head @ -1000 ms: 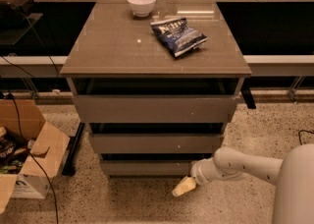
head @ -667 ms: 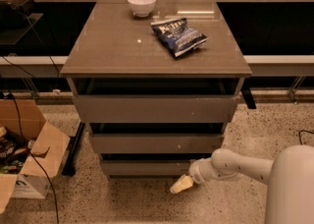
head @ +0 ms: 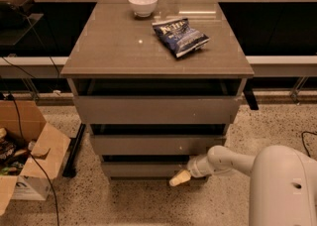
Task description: Open bottom drawer
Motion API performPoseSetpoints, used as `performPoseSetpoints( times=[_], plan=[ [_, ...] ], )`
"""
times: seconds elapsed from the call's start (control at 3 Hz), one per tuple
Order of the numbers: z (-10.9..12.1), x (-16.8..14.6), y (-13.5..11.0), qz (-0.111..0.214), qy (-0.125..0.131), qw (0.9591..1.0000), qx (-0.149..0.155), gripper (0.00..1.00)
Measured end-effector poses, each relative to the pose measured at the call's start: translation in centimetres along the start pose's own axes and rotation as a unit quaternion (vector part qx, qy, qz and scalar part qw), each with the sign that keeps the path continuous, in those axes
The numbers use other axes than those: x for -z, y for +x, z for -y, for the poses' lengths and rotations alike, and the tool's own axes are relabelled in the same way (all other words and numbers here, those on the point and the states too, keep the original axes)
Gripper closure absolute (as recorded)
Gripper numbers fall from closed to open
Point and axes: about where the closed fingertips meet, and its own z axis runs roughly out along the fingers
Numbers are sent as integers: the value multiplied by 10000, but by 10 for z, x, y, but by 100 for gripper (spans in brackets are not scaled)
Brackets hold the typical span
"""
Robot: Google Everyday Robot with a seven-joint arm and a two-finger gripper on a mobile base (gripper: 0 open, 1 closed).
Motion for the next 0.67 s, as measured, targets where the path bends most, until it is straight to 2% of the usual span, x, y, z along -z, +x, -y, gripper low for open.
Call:
performPoseSetpoints(
  times=[0.67],
  plan=[
    [32, -37, 5, -199, -171, 9994, -237, 0]
  ],
)
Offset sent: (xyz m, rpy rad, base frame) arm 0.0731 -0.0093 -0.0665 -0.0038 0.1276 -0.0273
